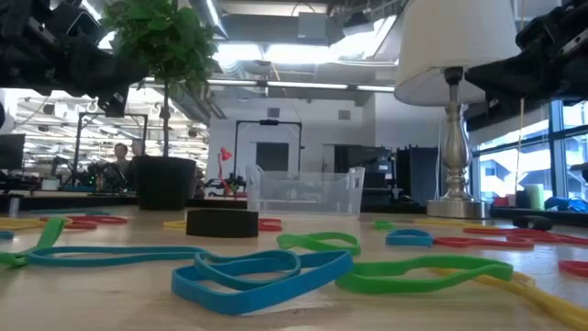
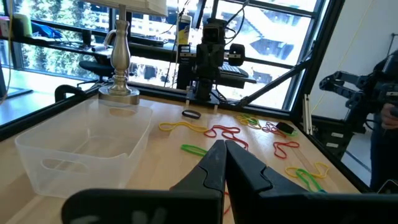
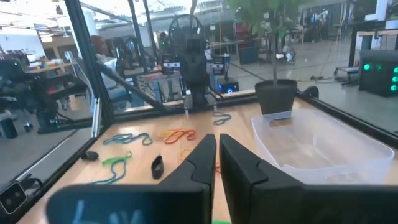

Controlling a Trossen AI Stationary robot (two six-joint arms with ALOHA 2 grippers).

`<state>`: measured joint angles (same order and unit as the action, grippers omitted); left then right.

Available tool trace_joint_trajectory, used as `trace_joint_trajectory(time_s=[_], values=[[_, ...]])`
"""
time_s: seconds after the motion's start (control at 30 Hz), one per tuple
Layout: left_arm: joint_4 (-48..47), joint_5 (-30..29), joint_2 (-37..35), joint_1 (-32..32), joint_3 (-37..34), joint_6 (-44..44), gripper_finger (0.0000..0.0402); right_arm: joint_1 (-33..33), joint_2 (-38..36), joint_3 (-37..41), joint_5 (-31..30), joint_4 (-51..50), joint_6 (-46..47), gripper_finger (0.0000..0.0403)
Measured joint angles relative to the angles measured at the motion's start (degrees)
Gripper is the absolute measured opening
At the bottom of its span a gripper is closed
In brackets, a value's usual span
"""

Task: Pick and place rubber bands into bin
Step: Put the red rubber band into the transparent bin

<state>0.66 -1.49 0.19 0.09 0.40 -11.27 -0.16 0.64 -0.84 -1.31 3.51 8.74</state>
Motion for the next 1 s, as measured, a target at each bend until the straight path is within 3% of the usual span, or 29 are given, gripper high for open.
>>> trace_joint_trajectory(time_s=[0.3, 0.47, 0.57, 0.73, 1.0], values=[[-0.01, 0.02, 0.02, 0.01, 0.00, 0.00, 0.0004, 0.02, 2.15, -3.37, 1.14, 3.94, -1.68, 0.0002], [-0.01, 0.02, 0.02, -0.02, 0.02, 0.00, 0.0004, 0.02, 9.87, -10.30, -5.46, 0.84, -0.96, 0.0001], [-0.01, 0.02, 0.00, 0.01, 0.01, 0.00, 0.0004, 0.02, 16.27, -15.24, -12.25, -3.04, 1.37, 0.0001], [0.00, 0.02, -0.01, 0.01, 0.02, 0.00, 0.0004, 0.02, 28.50, -25.56, -17.98, -13.13, 10.27, 0.0001], [0.01, 0.00, 0.00, -0.02, 0.02, 0.00, 0.0004, -0.50, 47.10, -40.02, -20.02, -37.26, 24.28, 0.0001]])
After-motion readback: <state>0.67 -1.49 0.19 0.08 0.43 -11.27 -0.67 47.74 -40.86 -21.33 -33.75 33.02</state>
